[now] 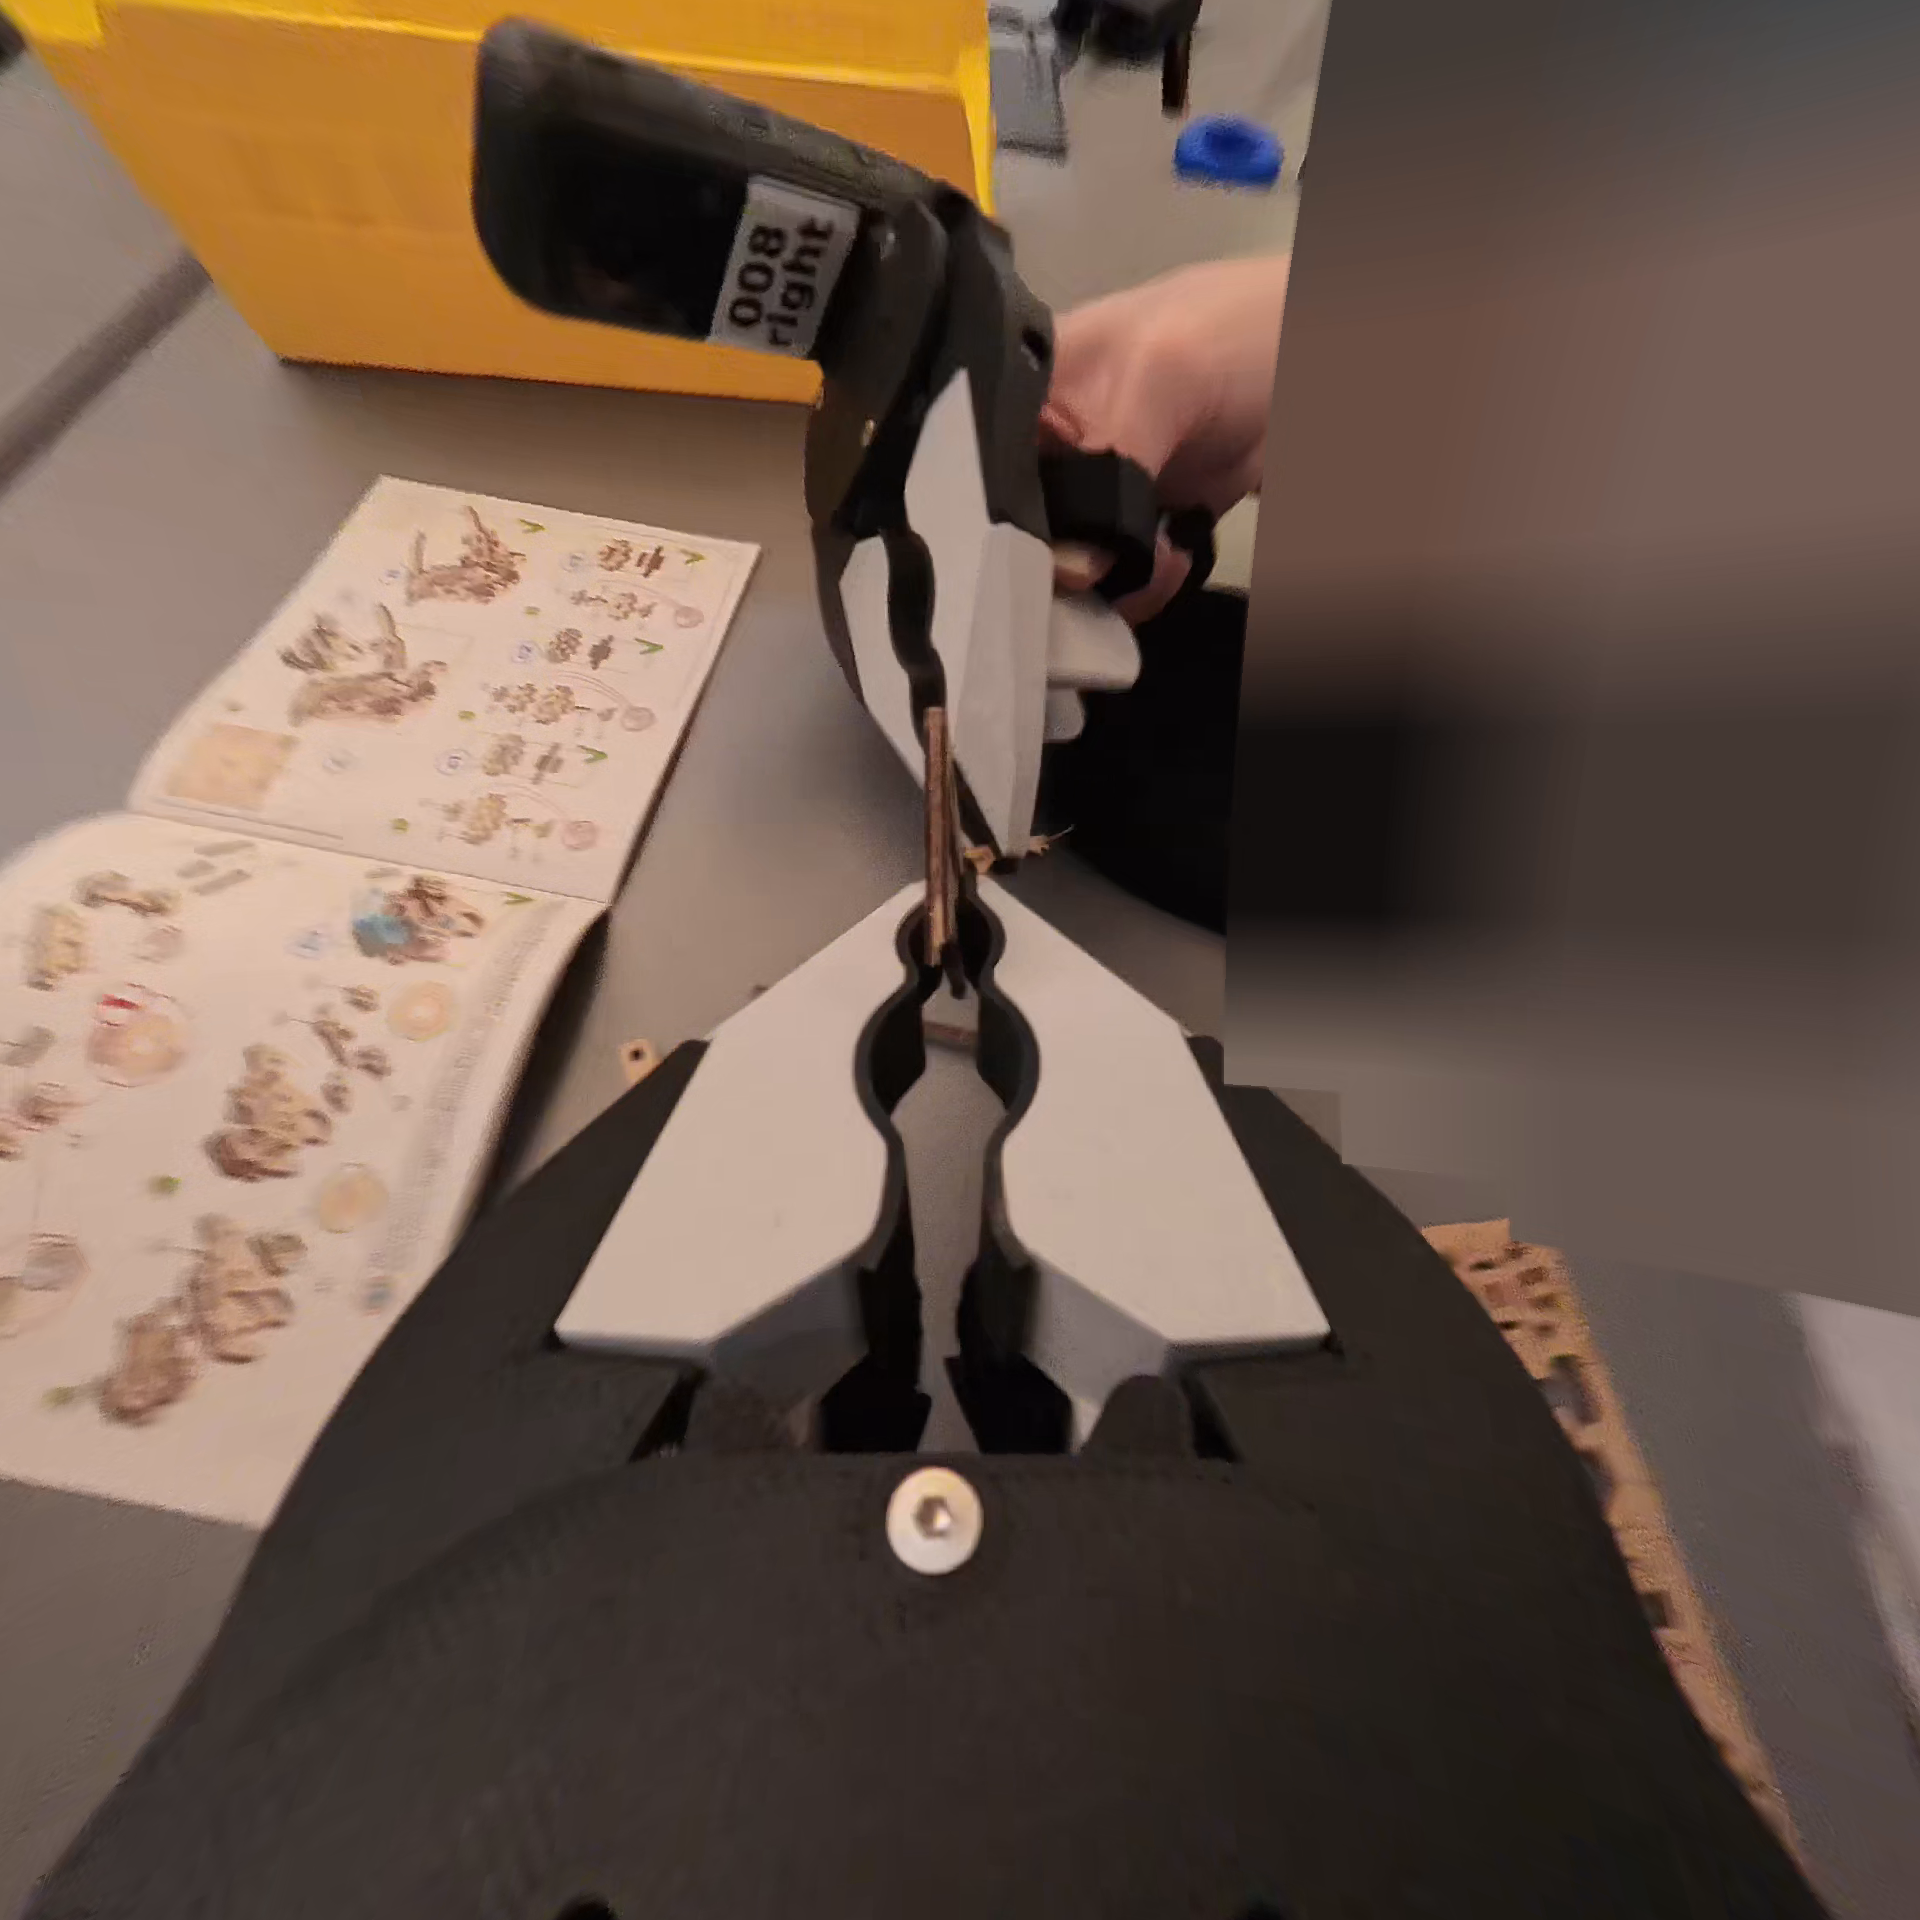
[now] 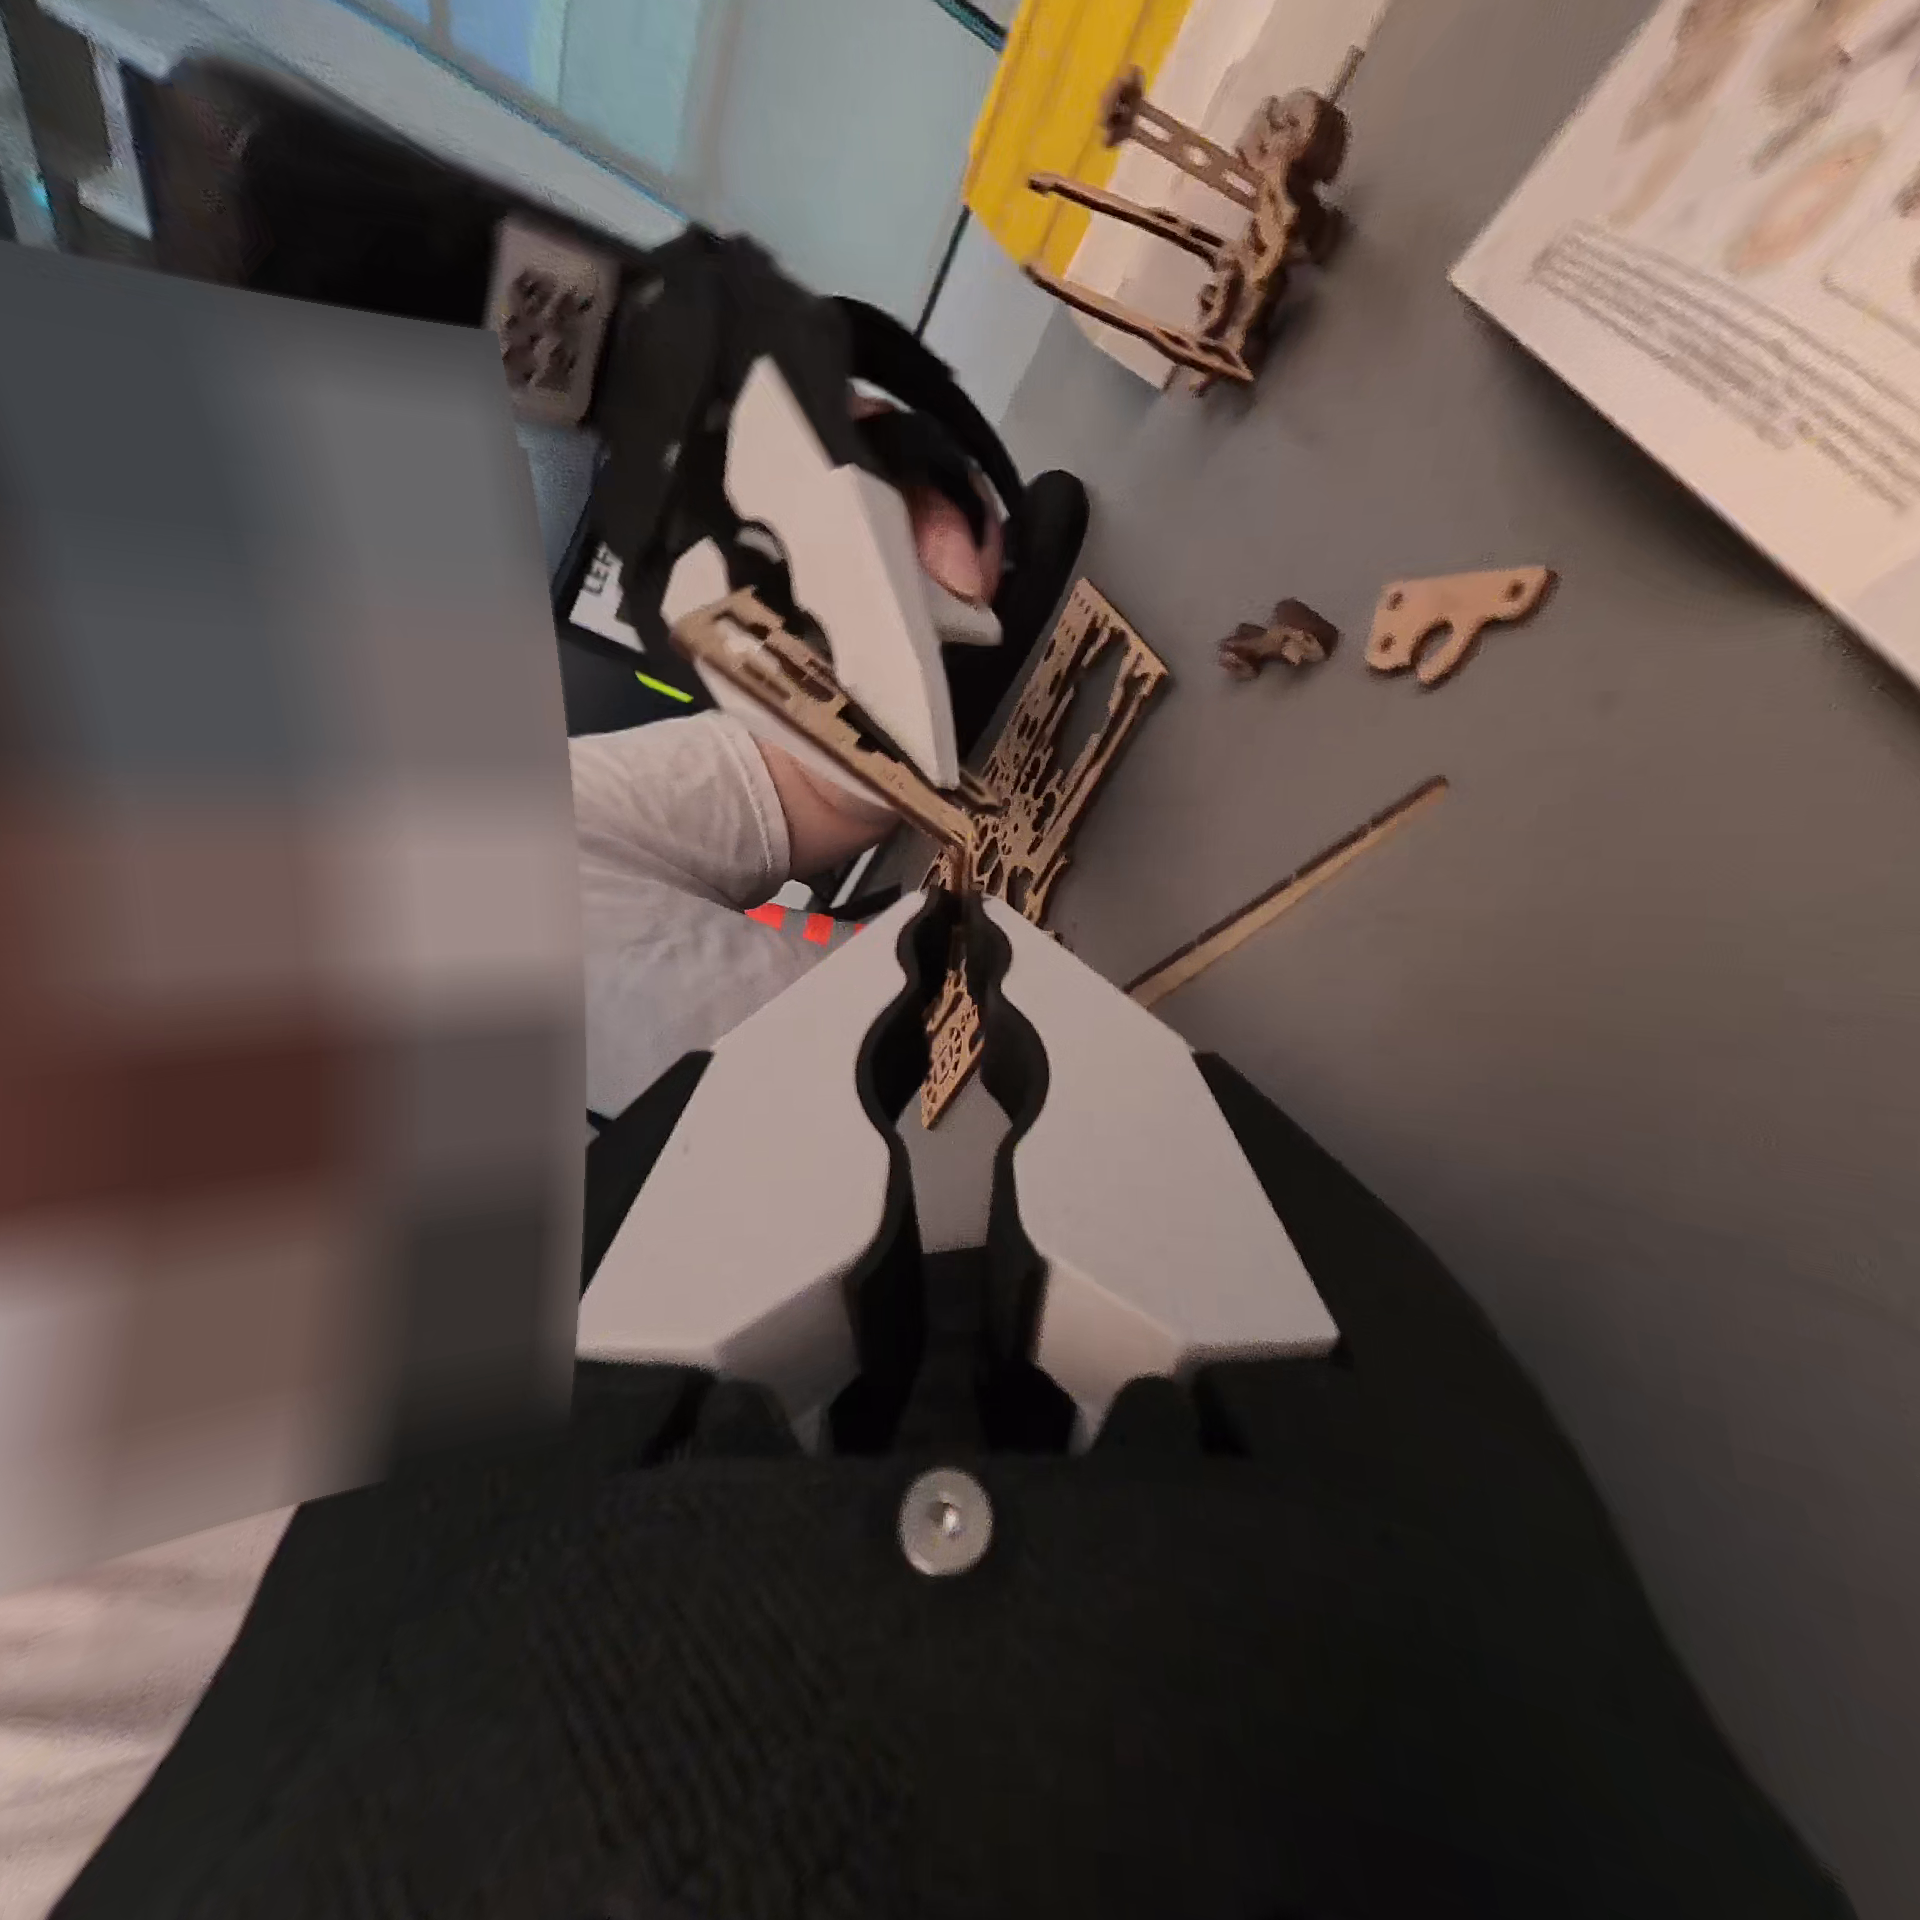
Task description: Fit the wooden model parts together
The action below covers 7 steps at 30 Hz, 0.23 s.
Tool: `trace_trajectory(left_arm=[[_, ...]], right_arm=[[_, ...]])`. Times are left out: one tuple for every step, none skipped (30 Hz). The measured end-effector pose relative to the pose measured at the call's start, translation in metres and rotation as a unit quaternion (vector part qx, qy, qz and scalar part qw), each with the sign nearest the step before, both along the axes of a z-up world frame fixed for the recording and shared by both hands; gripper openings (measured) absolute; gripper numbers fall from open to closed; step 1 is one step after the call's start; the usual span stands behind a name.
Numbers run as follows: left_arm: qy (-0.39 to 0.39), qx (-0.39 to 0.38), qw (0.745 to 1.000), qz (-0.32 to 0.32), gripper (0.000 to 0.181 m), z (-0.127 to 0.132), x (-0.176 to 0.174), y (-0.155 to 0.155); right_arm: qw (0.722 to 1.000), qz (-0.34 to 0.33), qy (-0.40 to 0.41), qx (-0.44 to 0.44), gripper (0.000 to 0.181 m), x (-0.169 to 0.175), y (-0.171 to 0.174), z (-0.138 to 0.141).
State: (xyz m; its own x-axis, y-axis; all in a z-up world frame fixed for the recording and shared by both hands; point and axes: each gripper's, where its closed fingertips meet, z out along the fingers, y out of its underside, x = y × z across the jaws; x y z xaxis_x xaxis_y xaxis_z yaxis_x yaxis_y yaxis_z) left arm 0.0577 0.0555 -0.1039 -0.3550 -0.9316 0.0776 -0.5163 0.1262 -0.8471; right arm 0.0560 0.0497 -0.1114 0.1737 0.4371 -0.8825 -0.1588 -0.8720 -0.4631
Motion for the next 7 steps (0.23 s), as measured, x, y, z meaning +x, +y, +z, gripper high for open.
trace_trajectory(left_arm=[[0.0, -0.049, 0.999, 0.005, 0.0, 0.005, 0.0, 0.0], [-0.005, -0.072, 0.997, 0.026, 0.0, 0.009, 0.001, 0.007], [-0.017, -0.06, 0.997, 0.05, 0.0, 0.012, 0.001, 0.021], [-0.025, -0.052, 0.997, 0.059, 0.0, 0.015, -0.002, 0.029], [-0.032, -0.07, 0.995, 0.059, 0.0, 0.022, -0.005, 0.032], [-0.039, -0.097, 0.993, 0.061, 0.0, 0.029, -0.006, 0.033], [-0.041, -0.119, 0.99, 0.067, 0.0, 0.032, -0.006, 0.034]], right_arm=[[1.0, 0.002, -0.001, 0.019, 0.0, 0.001, -0.001, 0.005], [1.0, 0.005, -0.016, 0.019, 0.0, 0.003, -0.003, 0.003], [0.999, 0.002, -0.028, 0.022, 0.0, 0.005, -0.003, 0.002], [0.999, -0.009, -0.02, 0.025, 0.0, 0.008, -0.001, 0.005], [0.999, -0.014, -0.004, 0.028, 0.0, 0.011, 0.001, 0.011], [0.999, -0.014, -0.001, 0.032, 0.0, 0.012, 0.001, 0.013], [0.999, -0.018, 0.002, 0.039, 0.0, 0.014, 0.002, 0.016]])
